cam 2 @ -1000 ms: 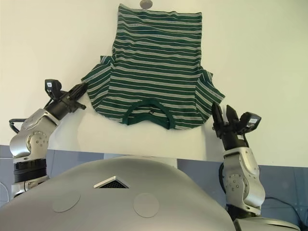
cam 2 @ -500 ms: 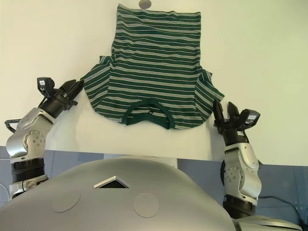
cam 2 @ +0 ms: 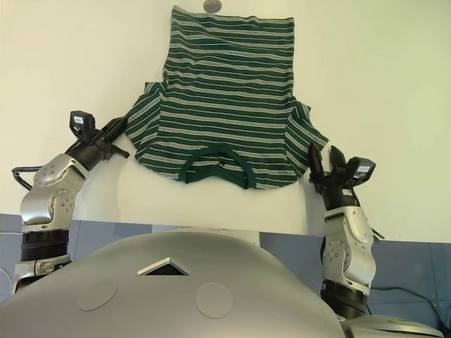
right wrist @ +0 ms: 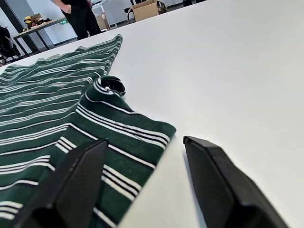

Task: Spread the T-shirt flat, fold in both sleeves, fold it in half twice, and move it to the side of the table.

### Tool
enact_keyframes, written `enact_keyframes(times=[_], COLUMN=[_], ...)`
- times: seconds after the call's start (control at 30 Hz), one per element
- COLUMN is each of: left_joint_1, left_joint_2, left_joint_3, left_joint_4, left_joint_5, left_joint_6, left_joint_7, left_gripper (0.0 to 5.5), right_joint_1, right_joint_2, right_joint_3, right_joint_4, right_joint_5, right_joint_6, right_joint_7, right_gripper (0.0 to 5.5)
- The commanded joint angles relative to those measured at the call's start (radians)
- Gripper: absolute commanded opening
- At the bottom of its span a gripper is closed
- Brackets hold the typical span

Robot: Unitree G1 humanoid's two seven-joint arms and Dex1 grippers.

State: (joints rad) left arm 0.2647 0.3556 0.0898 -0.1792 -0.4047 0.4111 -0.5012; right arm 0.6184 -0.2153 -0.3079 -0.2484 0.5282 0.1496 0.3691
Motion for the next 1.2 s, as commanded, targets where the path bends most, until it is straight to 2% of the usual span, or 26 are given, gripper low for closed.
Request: enact_keyframes(times=[0.03, 0.13, 0.23, 0.37, 0.5, 0.6, 0.67, 0.83, 0.93, 1.17, 1.2], left_joint_1=[-0.006, -0.05, -0.104, -0.125, -0.118, -0.11, -0.114, -0.111, -0.092, -0.067, -0.056], left_joint_2=[0.023, 0.06, 0.122, 0.112, 0.105, 0.107, 0.1, 0.054, 0.068, 0.104, 0.112], left_joint_3=[-0.019, -0.067, -0.19, -0.301, -0.353, -0.382, -0.364, -0.289, -0.253, -0.161, -0.147], left_joint_4=[-0.153, -0.237, -0.289, -0.33, -0.33, -0.315, -0.326, -0.407, -0.452, -0.397, -0.378], left_joint_5=[-0.047, -0.023, 0.074, 0.127, 0.167, 0.2, 0.176, 0.051, 0.004, 0.052, 0.062], left_joint_6=[0.059, 0.12, 0.181, 0.228, 0.231, 0.237, 0.257, 0.248, 0.229, 0.109, 0.088], left_joint_7=[-0.027, -0.021, -0.016, 0.005, 0.032, 0.047, 0.043, 0.001, -0.03, -0.028, -0.031], left_gripper=[0.04, 0.04, 0.04, 0.04, 0.04, 0.04, 0.36, 1.32, 1.95, 1.97, 1.97], right_joint_1=[0.011, -0.007, -0.023, -0.007, 0.025, -0.027, -0.048, -0.049, -0.045, -0.019, -0.004], right_joint_2=[0.014, 0.016, 0.016, 0.025, 0.021, 0.02, 0.021, 0.016, 0.018, 0.007, -0.006], right_joint_3=[-0.017, -0.018, -0.008, -0.022, -0.055, -0.061, -0.057, -0.036, -0.035, -0.014, 0.007], right_joint_4=[0.013, 0.017, 0.02, -0.003, -0.025, -0.003, -0.012, -0.015, -0.025, -0.136, -0.184], right_joint_5=[0.036, 0.04, 0.025, 0.042, 0.071, 0.101, 0.117, 0.085, 0.082, 0.057, 0.033], right_joint_6=[0.047, 0.052, 0.057, 0.076, 0.093, 0.15, 0.186, 0.218, 0.219, 0.155, 0.133], right_joint_7=[-0.003, -0.011, -0.018, -0.022, -0.013, -0.039, -0.05, -0.059, -0.059, -0.015, 0.005], right_gripper=[2.98, 2.98, 2.98, 2.98, 2.98, 2.98, 2.98, 1.96, 1.25, 0.03, 0.03])
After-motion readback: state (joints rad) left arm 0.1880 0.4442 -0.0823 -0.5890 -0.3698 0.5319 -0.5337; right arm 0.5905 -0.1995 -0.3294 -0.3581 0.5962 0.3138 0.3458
